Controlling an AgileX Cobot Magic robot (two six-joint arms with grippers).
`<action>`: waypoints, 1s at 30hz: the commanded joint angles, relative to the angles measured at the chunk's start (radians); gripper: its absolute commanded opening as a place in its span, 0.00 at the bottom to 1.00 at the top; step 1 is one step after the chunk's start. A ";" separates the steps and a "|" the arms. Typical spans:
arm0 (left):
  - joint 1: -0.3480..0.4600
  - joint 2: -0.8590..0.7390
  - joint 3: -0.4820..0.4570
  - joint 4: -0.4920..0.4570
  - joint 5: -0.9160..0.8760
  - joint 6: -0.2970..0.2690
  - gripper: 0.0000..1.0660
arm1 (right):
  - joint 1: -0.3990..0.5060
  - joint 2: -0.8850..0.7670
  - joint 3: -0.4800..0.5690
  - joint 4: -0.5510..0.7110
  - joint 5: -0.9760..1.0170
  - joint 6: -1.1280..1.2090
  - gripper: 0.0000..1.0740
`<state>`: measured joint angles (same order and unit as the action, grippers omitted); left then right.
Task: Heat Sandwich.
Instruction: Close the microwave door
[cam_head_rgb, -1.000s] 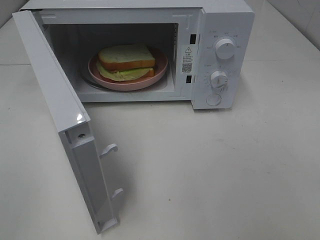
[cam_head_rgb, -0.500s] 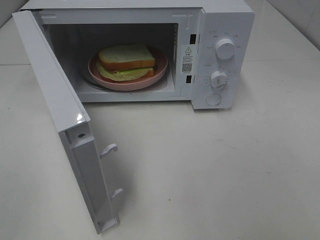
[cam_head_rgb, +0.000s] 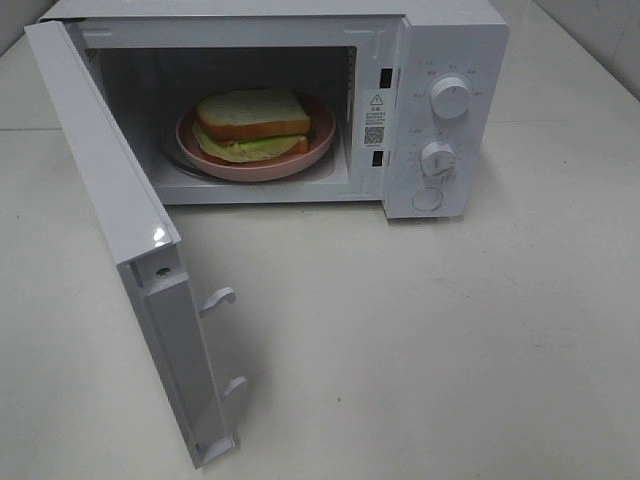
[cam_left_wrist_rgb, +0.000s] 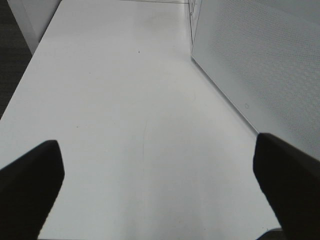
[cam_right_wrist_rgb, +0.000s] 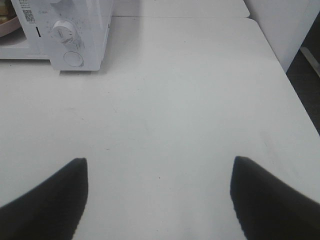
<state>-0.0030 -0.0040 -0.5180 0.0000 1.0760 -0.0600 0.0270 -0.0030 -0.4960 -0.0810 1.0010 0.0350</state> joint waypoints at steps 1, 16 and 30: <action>0.002 -0.016 0.000 -0.006 -0.005 0.001 0.92 | -0.004 -0.029 0.000 0.002 -0.006 -0.007 0.70; 0.002 -0.016 0.000 -0.006 -0.005 0.001 0.92 | -0.004 -0.029 0.000 0.002 -0.006 -0.007 0.70; 0.002 -0.015 -0.004 -0.006 -0.008 0.000 0.92 | -0.004 -0.029 0.000 0.002 -0.005 -0.004 0.70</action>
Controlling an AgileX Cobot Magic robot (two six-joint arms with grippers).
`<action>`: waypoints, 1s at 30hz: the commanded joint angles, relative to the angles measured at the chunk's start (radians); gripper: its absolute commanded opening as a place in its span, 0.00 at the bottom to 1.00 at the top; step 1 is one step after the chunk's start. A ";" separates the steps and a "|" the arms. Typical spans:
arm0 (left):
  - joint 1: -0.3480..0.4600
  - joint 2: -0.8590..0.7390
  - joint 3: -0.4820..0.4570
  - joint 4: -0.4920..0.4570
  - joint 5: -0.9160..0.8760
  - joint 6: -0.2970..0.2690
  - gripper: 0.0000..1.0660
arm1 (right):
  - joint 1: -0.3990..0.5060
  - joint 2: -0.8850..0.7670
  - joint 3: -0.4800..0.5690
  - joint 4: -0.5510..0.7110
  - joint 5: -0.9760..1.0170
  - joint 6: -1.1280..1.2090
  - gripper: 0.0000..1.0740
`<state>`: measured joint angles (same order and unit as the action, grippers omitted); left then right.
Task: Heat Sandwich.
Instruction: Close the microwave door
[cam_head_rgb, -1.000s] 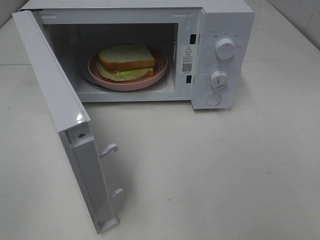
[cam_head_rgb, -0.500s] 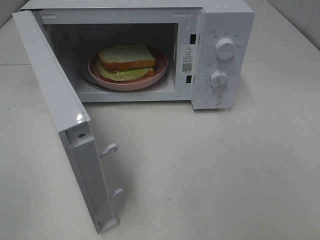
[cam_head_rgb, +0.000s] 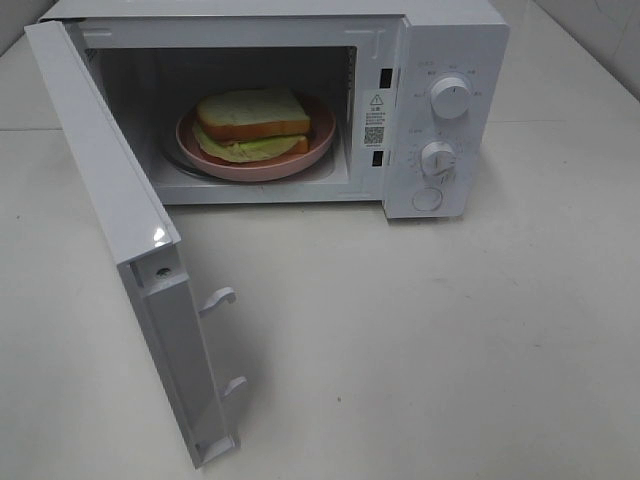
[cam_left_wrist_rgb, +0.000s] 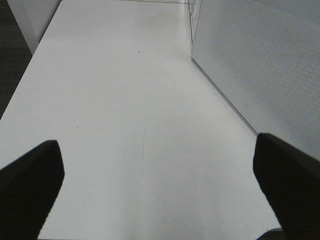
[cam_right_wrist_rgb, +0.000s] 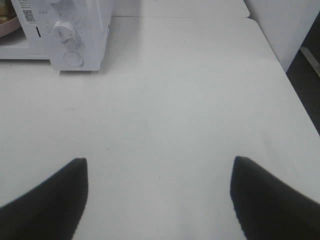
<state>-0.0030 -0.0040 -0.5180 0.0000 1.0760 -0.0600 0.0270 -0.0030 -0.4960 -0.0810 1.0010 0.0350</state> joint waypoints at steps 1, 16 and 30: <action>0.002 -0.011 -0.009 -0.006 -0.014 0.000 0.92 | -0.004 -0.029 0.000 0.002 -0.005 -0.004 0.70; 0.002 0.218 -0.041 0.000 -0.177 0.001 0.72 | -0.004 -0.029 0.000 0.002 -0.005 -0.004 0.70; 0.002 0.487 -0.008 0.000 -0.399 0.004 0.00 | -0.004 -0.029 0.000 0.002 -0.005 -0.004 0.70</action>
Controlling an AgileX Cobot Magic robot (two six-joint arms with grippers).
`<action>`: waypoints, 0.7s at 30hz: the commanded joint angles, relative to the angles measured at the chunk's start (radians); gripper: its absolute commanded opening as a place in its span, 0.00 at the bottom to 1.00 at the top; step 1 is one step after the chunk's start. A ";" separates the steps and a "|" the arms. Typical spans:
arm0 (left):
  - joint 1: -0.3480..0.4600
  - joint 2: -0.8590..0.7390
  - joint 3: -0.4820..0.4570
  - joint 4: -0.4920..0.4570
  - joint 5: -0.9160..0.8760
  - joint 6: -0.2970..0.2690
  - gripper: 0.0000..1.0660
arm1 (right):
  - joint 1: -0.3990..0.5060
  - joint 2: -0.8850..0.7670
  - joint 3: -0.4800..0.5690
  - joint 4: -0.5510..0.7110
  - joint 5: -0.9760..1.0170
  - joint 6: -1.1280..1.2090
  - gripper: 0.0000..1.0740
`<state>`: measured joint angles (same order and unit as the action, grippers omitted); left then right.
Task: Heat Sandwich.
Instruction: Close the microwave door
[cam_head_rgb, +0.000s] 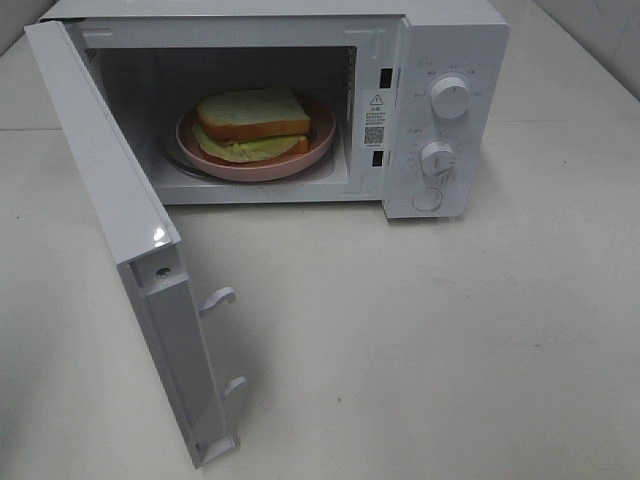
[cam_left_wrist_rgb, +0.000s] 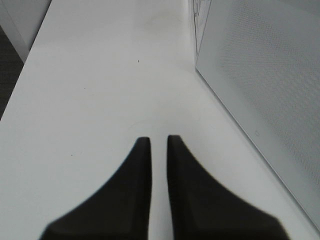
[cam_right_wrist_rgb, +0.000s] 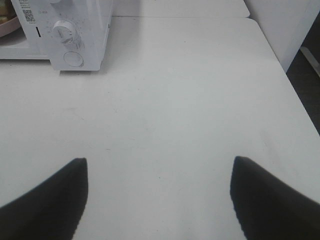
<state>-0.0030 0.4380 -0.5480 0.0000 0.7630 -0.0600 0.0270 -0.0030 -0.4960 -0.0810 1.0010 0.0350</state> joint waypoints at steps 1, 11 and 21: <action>0.002 0.077 0.046 0.000 -0.159 0.011 0.00 | -0.004 -0.029 0.000 0.002 -0.005 -0.004 0.70; 0.002 0.210 0.182 0.000 -0.612 0.060 0.00 | -0.004 -0.029 0.000 0.002 -0.005 -0.004 0.70; 0.002 0.432 0.268 0.000 -1.043 0.052 0.00 | -0.004 -0.029 0.000 0.002 -0.005 -0.004 0.70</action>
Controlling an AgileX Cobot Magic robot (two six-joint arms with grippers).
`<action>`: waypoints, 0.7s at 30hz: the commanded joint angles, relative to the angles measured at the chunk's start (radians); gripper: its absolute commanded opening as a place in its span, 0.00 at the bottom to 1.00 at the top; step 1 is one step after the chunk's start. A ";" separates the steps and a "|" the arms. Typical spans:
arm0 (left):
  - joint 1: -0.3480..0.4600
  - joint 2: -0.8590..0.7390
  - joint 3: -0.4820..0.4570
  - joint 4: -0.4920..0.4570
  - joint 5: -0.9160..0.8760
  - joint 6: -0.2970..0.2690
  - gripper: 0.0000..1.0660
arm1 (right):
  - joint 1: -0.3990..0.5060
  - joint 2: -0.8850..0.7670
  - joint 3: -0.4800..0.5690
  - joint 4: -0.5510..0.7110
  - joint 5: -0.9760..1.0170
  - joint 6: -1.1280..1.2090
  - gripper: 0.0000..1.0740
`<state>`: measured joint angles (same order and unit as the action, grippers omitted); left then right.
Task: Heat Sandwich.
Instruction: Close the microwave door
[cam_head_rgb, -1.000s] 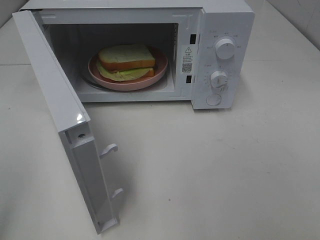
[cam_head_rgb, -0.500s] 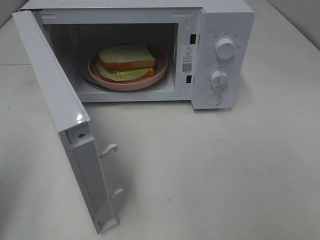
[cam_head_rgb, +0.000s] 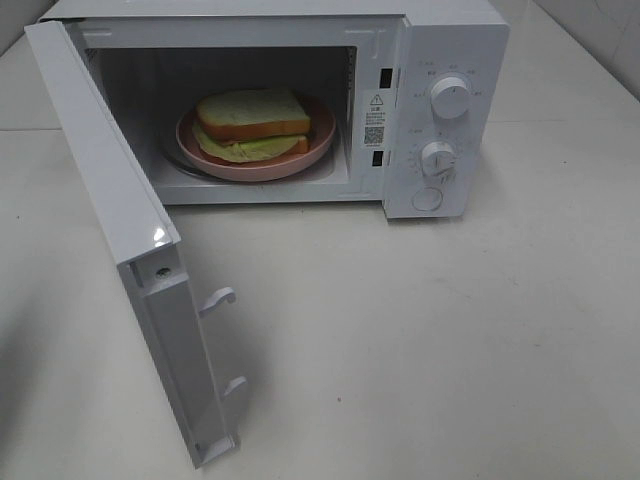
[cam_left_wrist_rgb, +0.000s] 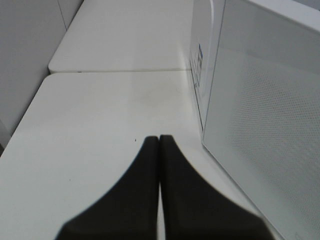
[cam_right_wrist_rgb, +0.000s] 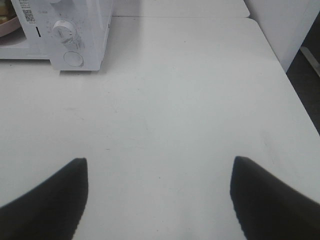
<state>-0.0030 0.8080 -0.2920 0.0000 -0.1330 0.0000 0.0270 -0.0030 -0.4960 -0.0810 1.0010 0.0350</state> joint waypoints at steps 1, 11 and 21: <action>0.002 0.120 0.014 0.000 -0.227 -0.008 0.00 | -0.004 -0.029 0.000 0.002 -0.005 -0.004 0.70; 0.002 0.344 0.014 0.157 -0.469 -0.018 0.00 | -0.004 -0.029 0.000 0.002 -0.005 -0.004 0.70; 0.002 0.491 -0.020 0.286 -0.574 -0.122 0.00 | -0.004 -0.029 0.000 0.002 -0.005 -0.004 0.70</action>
<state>-0.0030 1.2880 -0.2980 0.2400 -0.6660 -0.0840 0.0270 -0.0030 -0.4960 -0.0810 1.0010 0.0350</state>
